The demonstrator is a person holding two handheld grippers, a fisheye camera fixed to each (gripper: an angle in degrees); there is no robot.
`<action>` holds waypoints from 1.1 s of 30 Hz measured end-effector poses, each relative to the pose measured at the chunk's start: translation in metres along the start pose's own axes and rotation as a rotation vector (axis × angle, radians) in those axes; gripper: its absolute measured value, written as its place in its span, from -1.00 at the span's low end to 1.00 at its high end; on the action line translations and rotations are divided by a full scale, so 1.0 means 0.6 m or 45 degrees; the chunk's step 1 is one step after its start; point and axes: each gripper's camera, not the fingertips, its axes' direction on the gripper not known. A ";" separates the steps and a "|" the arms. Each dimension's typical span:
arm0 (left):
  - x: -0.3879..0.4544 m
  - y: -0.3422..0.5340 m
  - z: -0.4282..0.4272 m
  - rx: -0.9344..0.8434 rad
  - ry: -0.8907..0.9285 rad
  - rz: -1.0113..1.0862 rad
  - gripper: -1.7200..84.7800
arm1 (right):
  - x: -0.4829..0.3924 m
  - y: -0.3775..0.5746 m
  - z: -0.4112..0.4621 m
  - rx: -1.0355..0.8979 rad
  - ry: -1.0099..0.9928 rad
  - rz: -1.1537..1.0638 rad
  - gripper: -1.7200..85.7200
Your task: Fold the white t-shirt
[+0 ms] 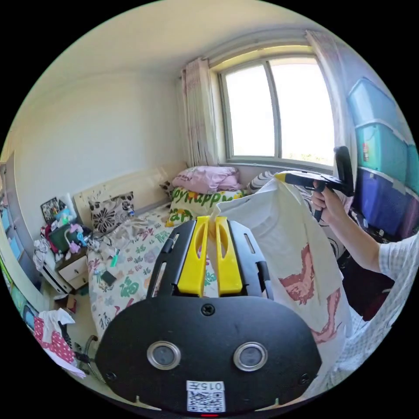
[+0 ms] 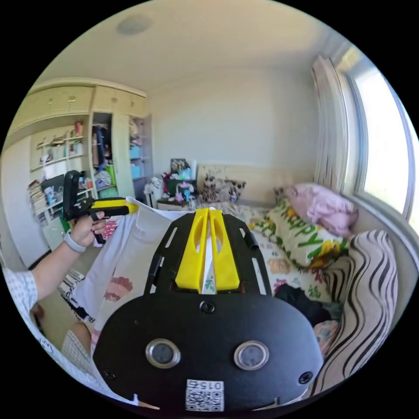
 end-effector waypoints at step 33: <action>-0.477 0.924 0.450 -0.895 0.381 -1.424 -0.97 | 0.624 0.579 0.266 -1.489 -0.610 1.125 -0.95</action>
